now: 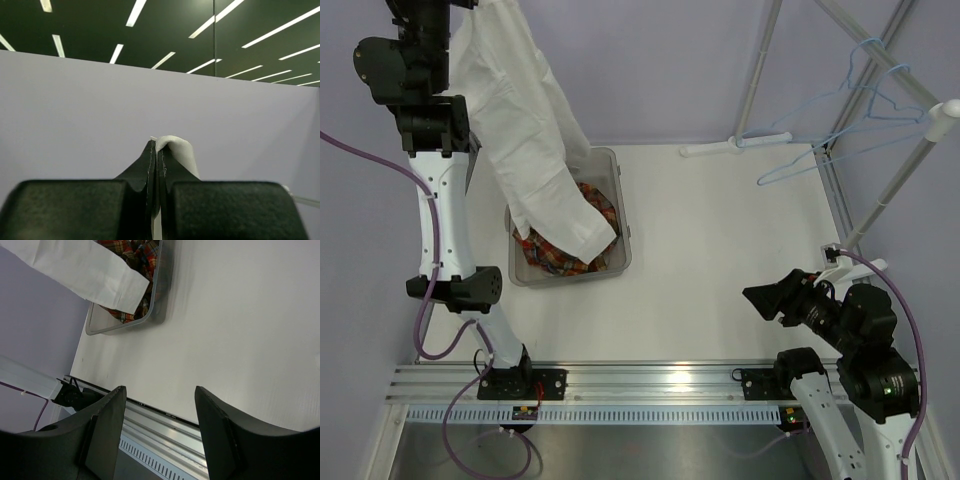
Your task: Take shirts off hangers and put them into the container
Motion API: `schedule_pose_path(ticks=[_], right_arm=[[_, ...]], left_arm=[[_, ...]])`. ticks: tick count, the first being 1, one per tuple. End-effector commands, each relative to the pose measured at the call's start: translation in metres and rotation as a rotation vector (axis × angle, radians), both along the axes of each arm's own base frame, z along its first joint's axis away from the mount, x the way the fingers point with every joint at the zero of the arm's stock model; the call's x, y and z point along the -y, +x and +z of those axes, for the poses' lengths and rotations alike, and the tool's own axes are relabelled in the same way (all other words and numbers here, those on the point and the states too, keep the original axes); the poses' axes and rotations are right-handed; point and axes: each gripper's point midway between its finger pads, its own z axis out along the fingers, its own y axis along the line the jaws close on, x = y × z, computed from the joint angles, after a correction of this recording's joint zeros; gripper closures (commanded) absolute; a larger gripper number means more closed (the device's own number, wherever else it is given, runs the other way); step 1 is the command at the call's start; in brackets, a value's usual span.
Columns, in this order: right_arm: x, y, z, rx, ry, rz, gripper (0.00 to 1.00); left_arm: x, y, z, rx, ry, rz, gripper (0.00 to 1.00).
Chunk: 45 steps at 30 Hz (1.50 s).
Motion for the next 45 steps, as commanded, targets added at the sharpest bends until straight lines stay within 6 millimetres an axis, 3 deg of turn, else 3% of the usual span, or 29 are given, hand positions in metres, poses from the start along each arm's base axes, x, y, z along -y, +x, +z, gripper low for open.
schedule_pose_path(ticks=[1,8,9,10,12,14,23,24,25,26,27,29,30,33,34,37,40,45], right_arm=[[-0.003,0.0,0.008,0.039,0.02,0.016,0.34],[-0.003,0.001,0.009,0.041,0.019,0.015,0.34],[-0.003,0.001,0.008,0.038,0.018,0.015,0.34],[-0.004,0.001,0.008,0.039,0.019,0.018,0.34],[-0.004,0.002,0.007,0.035,0.019,0.02,0.34],[-0.004,0.001,0.007,0.034,0.021,0.022,0.34],[-0.006,-0.008,0.011,0.048,0.038,0.039,0.34],[-0.006,-0.008,0.012,0.052,0.039,0.037,0.34],[-0.006,-0.009,0.012,0.052,0.04,0.04,0.34],[-0.006,-0.009,0.013,0.056,0.041,0.038,0.34],[-0.006,-0.01,0.015,0.06,0.046,0.04,0.34],[-0.007,-0.01,0.017,0.07,0.05,0.041,0.34],[-0.008,-0.011,0.018,0.072,0.054,0.046,0.34],[-0.011,-0.013,0.024,0.085,0.08,0.061,0.34],[-0.012,-0.013,0.027,0.092,0.084,0.065,0.34],[-0.011,-0.017,0.033,0.112,0.083,0.07,0.34],[-0.01,-0.021,0.035,0.122,0.079,0.07,0.34],[-0.011,-0.024,0.033,0.119,0.089,0.077,0.34]], left_arm=[[0.011,-0.041,0.024,0.104,0.001,-0.103,1.0],[0.012,-0.011,0.0,0.018,-0.007,-0.128,1.0],[0.012,-0.018,0.004,0.031,-0.008,-0.13,1.0],[0.012,-0.007,-0.008,-0.005,-0.009,-0.128,1.0],[0.01,-0.015,-0.008,-0.007,-0.011,-0.115,1.0],[0.008,-0.009,-0.018,-0.038,-0.022,-0.101,1.0],[-0.001,-0.023,-0.03,-0.102,-0.043,-0.05,1.0],[-0.002,-0.014,-0.042,-0.141,-0.052,-0.05,1.0],[-0.002,-0.021,-0.043,-0.145,-0.054,-0.05,1.0],[-0.002,-0.016,-0.054,-0.177,-0.062,-0.055,1.0],[-0.002,0.002,-0.083,-0.256,-0.081,-0.067,1.0],[0.0,0.011,-0.112,-0.334,-0.107,-0.09,1.0],[0.001,0.02,-0.144,-0.425,-0.142,-0.114,1.0],[0.011,0.026,-0.188,-0.53,-0.173,-0.176,1.0],[0.013,0.035,-0.222,-0.607,-0.177,-0.171,1.0],[0.016,0.046,-0.274,-0.728,-0.18,-0.154,1.0],[0.013,0.052,-0.311,-0.826,-0.157,-0.119,1.0],[-0.022,0.053,-0.354,-0.947,-0.181,0.063,1.0]])
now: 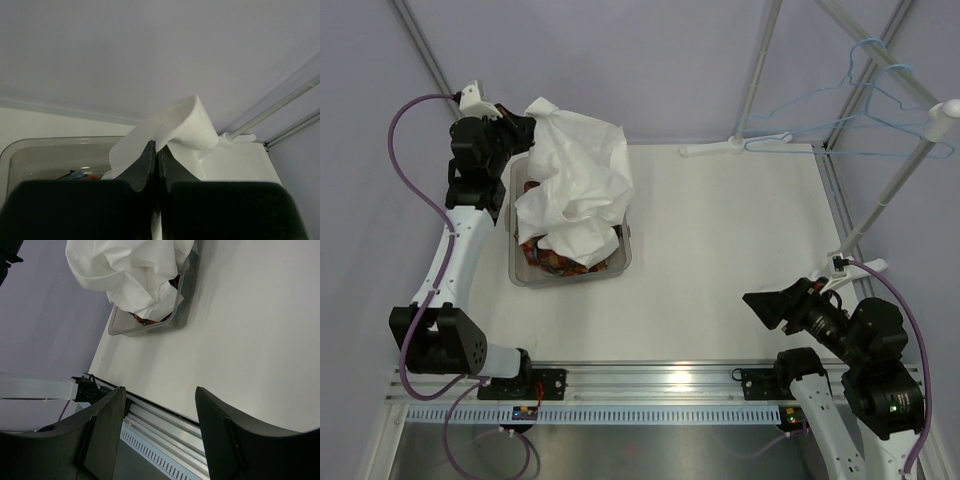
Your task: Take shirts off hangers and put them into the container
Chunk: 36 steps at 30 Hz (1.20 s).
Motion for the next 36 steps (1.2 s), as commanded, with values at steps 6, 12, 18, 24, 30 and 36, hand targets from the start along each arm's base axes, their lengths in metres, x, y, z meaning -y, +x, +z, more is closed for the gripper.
schedule_pose_path(ticks=[6,12,18,24,30,36], right_arm=[[-0.004,-0.008,0.013,0.042,0.025,0.032,0.34],[-0.004,-0.008,0.008,0.035,0.025,0.033,0.34],[-0.005,-0.009,0.008,0.037,0.028,0.04,0.33],[-0.007,-0.012,0.011,0.042,0.037,0.05,0.34],[-0.006,-0.012,0.011,0.049,0.041,0.043,0.33],[-0.003,-0.016,0.015,0.06,0.037,0.032,0.33]], left_arm=[[-0.094,-0.038,-0.019,-0.107,0.053,0.414,1.0],[-0.123,-0.074,-0.025,-0.117,0.059,0.592,1.0],[-0.149,-0.111,-0.02,-0.124,0.08,0.75,1.0],[-0.167,-0.131,-0.018,-0.168,0.114,0.844,1.0],[-0.138,-0.093,-0.057,-0.303,0.142,0.637,1.0],[-0.062,-0.041,-0.106,-0.371,0.08,0.234,1.0]])
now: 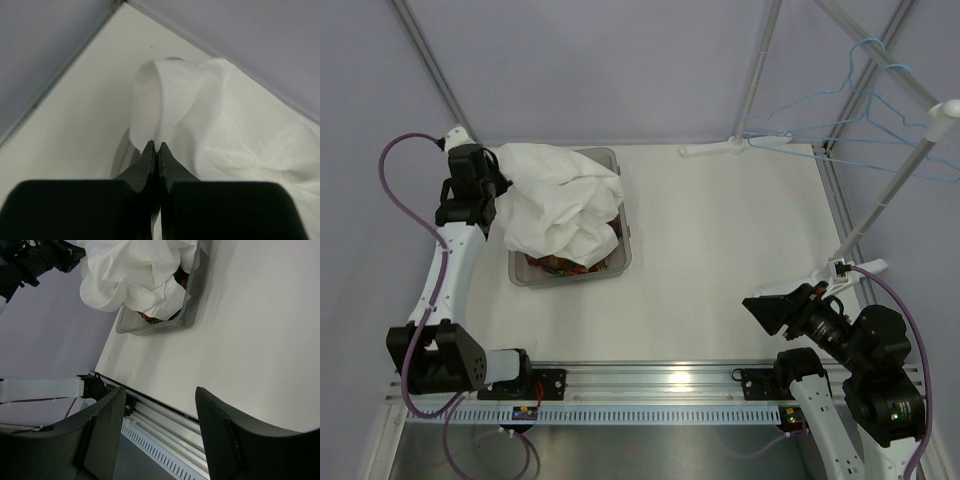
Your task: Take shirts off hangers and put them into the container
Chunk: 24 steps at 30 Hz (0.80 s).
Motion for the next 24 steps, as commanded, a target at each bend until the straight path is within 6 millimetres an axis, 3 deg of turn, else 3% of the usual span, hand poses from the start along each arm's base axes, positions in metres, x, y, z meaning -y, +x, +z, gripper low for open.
schedule_pose_path(ticks=[1,3,4,8,14,21,24], right_arm=[[-0.001,-0.007,0.011,0.04,0.011,0.01,0.33],[0.0,-0.007,0.01,0.037,0.009,0.005,0.33],[0.0,-0.007,0.009,0.036,0.009,0.004,0.33],[0.001,-0.009,0.009,0.035,0.007,0.001,0.33],[0.003,-0.009,0.006,0.034,-0.002,-0.01,0.33],[0.003,-0.009,0.003,0.034,0.007,-0.011,0.33],[0.003,-0.009,0.003,0.034,0.006,-0.014,0.33]], left_arm=[[0.075,0.026,-0.005,0.048,-0.135,-0.354,1.0],[0.1,0.037,-0.005,0.083,-0.169,-0.454,1.0],[0.125,0.041,-0.015,0.063,-0.194,-0.536,1.0],[0.152,0.051,-0.045,0.012,-0.275,-0.583,1.0],[0.152,0.049,-0.098,-0.043,-0.394,-0.485,1.0],[0.147,0.038,-0.175,-0.225,-0.492,-0.372,1.0],[0.139,0.036,-0.191,-0.257,-0.528,-0.319,1.0]])
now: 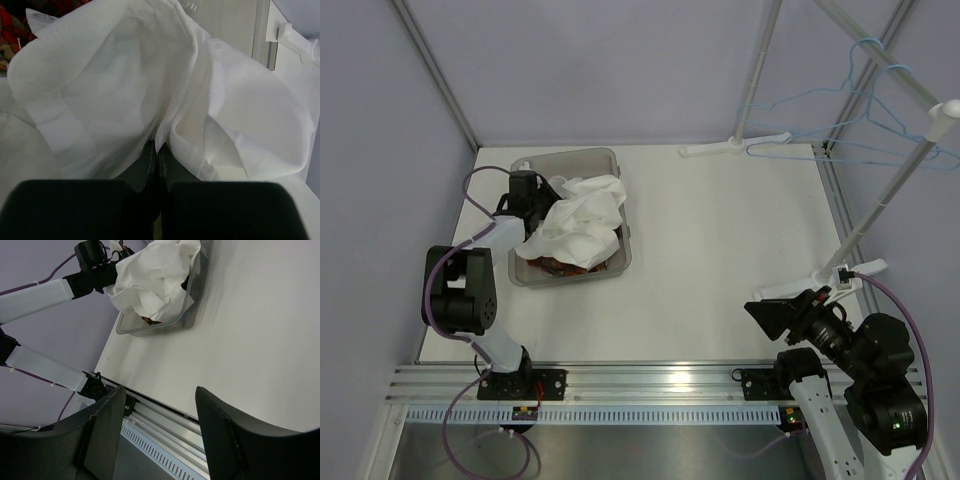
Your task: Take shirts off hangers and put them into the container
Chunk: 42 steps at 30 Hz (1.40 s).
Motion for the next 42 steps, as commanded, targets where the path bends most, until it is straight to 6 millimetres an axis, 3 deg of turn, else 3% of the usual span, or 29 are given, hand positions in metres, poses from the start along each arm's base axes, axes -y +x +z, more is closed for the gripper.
schedule_pose_path(ticks=[1,4,5,10,13,16,19,21,23,24,25,29,31,32,35,36,38,39,42], right_arm=[[0.001,-0.002,0.002,0.012,0.005,-0.004,0.33],[0.001,-0.002,0.0,0.011,0.004,-0.005,0.33],[0.001,-0.002,0.0,0.012,0.004,-0.007,0.33],[0.0,-0.002,-0.004,0.006,0.007,-0.004,0.33],[0.0,-0.002,-0.003,0.007,0.012,-0.001,0.33],[0.0,-0.001,-0.002,0.008,0.011,0.0,0.33],[0.0,0.001,-0.004,0.002,0.005,-0.003,0.31],[0.0,0.004,-0.007,-0.009,-0.006,-0.004,0.16],[0.001,0.01,-0.013,-0.035,-0.025,-0.014,0.09],[0.001,0.013,-0.014,-0.038,-0.03,-0.016,0.03],[0.002,0.017,-0.019,-0.056,-0.042,-0.021,0.01],[0.001,0.034,-0.033,-0.113,-0.058,-0.032,0.01],[-0.001,0.042,-0.041,-0.157,-0.066,-0.026,0.01],[-0.004,0.049,-0.046,-0.186,-0.08,-0.008,0.01],[-0.012,0.063,-0.058,-0.242,-0.089,0.038,0.01],[-0.012,0.068,-0.061,-0.265,-0.088,0.031,0.01],[-0.014,0.076,-0.063,-0.302,-0.088,0.038,0.01],[-0.017,0.078,-0.065,-0.311,-0.079,0.048,0.0],[-0.029,0.085,-0.064,-0.319,-0.029,0.102,0.01]], left_arm=[[-0.008,-0.009,-0.033,-0.097,-0.076,0.056,1.0],[-0.007,-0.013,-0.045,-0.117,-0.146,0.048,1.0],[-0.016,-0.015,-0.051,-0.12,-0.155,0.074,1.0],[-0.026,-0.016,-0.045,-0.094,-0.099,0.079,1.0],[-0.029,-0.011,-0.029,-0.056,-0.08,0.071,0.73],[-0.032,-0.004,0.001,0.015,-0.049,0.063,0.57],[-0.038,0.004,0.044,0.098,-0.007,0.071,0.43],[-0.041,0.003,0.077,0.152,0.023,0.074,0.28],[-0.048,0.002,0.112,0.212,0.081,0.098,0.2],[-0.051,-0.001,0.127,0.241,0.099,0.109,0.18],[-0.056,-0.007,0.158,0.302,0.119,0.128,0.18],[-0.054,-0.03,0.218,0.422,0.137,0.122,0.18],[-0.053,-0.041,0.235,0.469,0.15,0.117,0.17],[-0.044,-0.055,0.248,0.512,0.151,0.096,0.16],[-0.029,-0.084,0.264,0.568,0.163,0.046,0.09],[-0.024,-0.092,0.25,0.55,0.159,0.024,0.08],[-0.012,-0.115,0.251,0.588,0.132,-0.016,0.01],[-0.004,-0.123,0.229,0.559,0.12,-0.049,0.01],[0.006,-0.151,0.222,0.598,0.076,-0.092,0.01]])
